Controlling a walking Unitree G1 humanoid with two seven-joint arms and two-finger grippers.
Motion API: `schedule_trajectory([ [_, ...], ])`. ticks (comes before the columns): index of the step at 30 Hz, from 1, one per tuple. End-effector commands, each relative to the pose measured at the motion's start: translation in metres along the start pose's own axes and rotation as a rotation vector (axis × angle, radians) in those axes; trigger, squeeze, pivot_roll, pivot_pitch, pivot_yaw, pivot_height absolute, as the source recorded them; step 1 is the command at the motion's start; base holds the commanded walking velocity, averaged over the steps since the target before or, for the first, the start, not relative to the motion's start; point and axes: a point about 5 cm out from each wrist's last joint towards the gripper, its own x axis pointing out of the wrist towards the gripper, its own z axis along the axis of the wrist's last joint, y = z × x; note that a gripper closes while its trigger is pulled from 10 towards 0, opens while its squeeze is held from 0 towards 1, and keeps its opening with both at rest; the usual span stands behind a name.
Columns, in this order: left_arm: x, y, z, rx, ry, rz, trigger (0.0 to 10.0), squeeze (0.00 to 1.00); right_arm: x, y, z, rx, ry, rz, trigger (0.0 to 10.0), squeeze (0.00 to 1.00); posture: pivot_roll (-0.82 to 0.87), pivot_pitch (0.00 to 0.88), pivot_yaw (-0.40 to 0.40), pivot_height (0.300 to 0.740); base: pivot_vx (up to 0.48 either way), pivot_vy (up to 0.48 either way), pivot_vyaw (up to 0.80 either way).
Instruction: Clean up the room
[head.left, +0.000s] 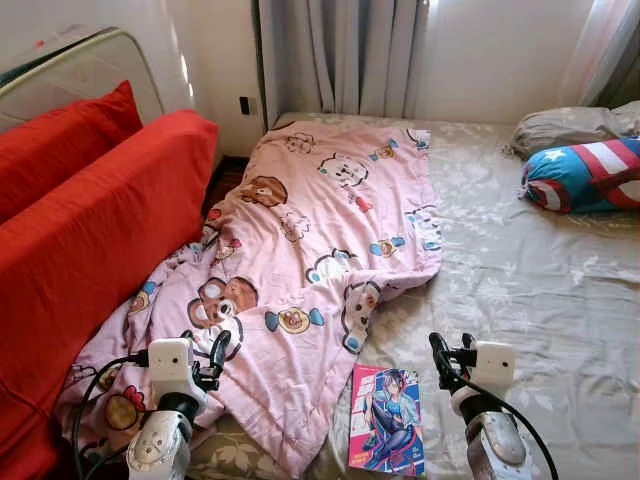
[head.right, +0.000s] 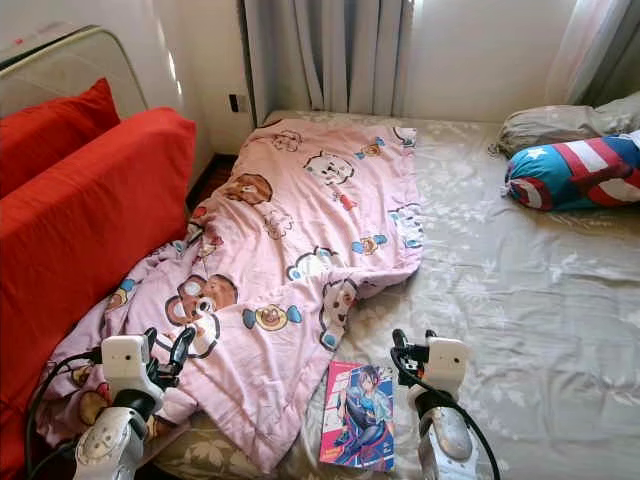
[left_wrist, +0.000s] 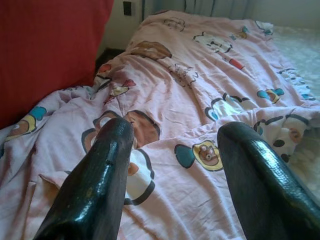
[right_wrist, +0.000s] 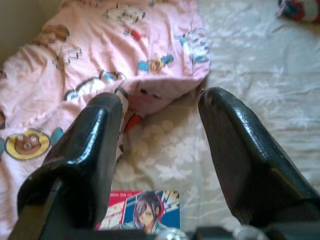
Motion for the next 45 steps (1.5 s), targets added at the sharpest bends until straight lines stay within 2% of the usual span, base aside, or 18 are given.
schedule_trajectory([
  [1,-0.002,0.003,0.001,-0.006,0.003,0.022,10.0,0.0,-0.003,0.0,0.001,0.002,-0.017,-0.012,10.0,0.0,0.0,0.0,-0.02,0.74,0.0,0.0,0.0],
  [11,0.006,-0.002,0.012,-0.024,-0.01,0.02,10.0,0.0,-0.002,0.007,0.002,-0.02,0.006,-0.014,10.0,0.0,0.02,0.011,-0.035,0.74,0.0,0.0,0.0],
  [14,0.008,-0.004,0.012,-0.03,-0.008,0.021,10.0,0.0,0.001,0.01,-0.002,-0.051,0.057,-0.004,10.0,0.0,0.02,0.023,-0.033,0.74,0.0,0.0,0.0],
  [16,0.008,-0.004,0.012,-0.033,-0.005,0.018,10.0,0.0,0.001,0.01,-0.003,-0.052,0.062,-0.009,10.0,0.0,0.02,0.024,-0.032,0.725,0.0,0.0,0.0],
  [22,0.01,-0.006,0.012,-0.043,0.004,0.01,10.0,0.0,0.0,0.013,0.003,-0.033,0.01,0.002,10.0,0.0,0.02,0.04,-0.026,0.7,0.0,0.0,0.0],
  [35,0.013,-0.009,0.01,-0.058,0.007,0.003,10.0,0.0,0.003,0.012,0.001,-0.057,0.064,-0.003,10.0,0.0,0.01,0.046,-0.029,0.7,0.0,0.0,0.0],
  [38,0.013,-0.009,0.009,-0.059,0.01,0.003,10.0,0.0,0.002,0.013,0.001,-0.057,0.048,0.012,10.0,0.0,0.01,0.049,-0.031,0.675,0.0,0.0,0.0],
  [45,0.012,-0.009,0.007,-0.061,0.017,0.0,10.0,0.0,0.0,0.012,0.001,-0.059,0.047,0.016,10.0,0.0,0.02,0.054,-0.034,0.675,0.0,0.0,0.0],
])
